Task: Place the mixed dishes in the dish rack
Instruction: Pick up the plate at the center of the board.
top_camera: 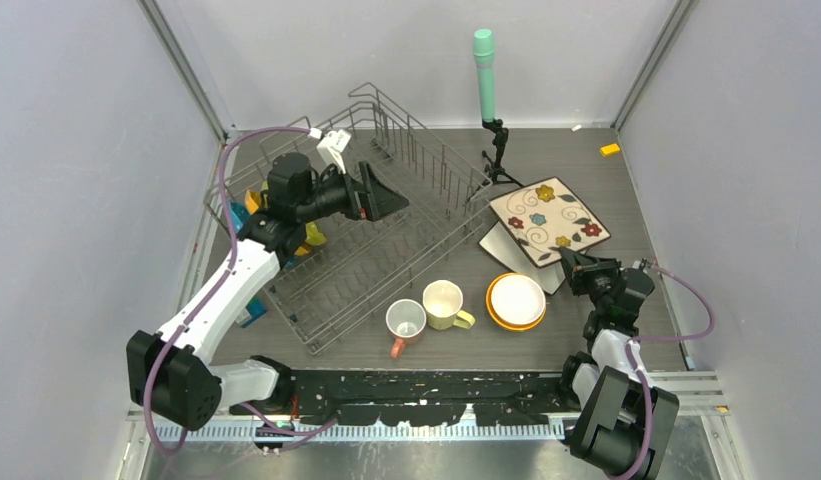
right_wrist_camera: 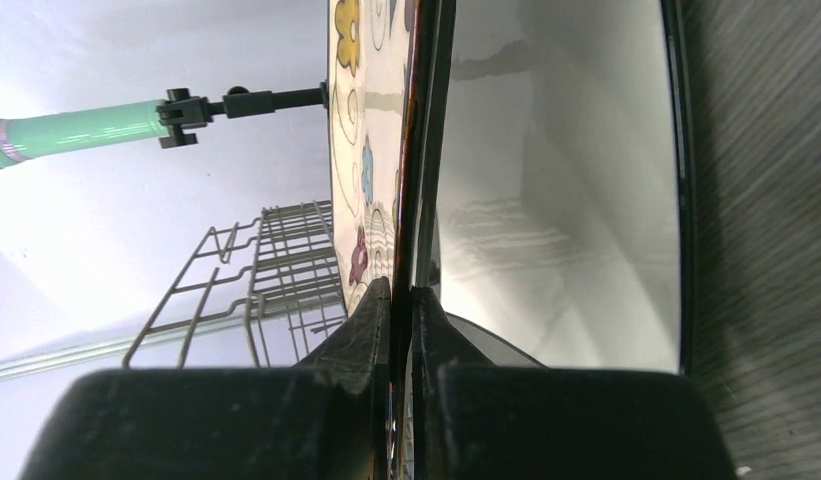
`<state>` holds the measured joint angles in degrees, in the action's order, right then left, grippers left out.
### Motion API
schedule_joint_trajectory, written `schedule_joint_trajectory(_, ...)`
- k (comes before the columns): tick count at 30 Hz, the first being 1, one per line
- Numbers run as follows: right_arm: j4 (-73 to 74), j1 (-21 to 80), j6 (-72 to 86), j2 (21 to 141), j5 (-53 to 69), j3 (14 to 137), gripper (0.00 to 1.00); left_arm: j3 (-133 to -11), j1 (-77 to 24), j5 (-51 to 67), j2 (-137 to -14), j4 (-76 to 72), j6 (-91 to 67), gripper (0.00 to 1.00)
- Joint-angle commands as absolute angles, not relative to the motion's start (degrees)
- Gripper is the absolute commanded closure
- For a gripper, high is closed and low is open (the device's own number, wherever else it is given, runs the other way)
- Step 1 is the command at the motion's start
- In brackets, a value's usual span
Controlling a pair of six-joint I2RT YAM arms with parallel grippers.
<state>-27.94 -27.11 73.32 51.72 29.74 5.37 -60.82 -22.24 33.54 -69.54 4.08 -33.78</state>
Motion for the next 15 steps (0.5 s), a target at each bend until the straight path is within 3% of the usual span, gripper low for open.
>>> schedule_joint_trajectory(1, -47.9, -27.42, 78.58, 47.88, 34.47, 13.04, 1.0, -63.49, -22.94, 36.65, -70.87, -1.74, -36.29, 0.02)
schedule_joint_trajectory(15, -48.26, -27.38, 81.38, 46.7, 38.33, 18.54, 1.0, -67.74, -26.19, 36.52, -75.9, -3.76, -36.9, 0.02)
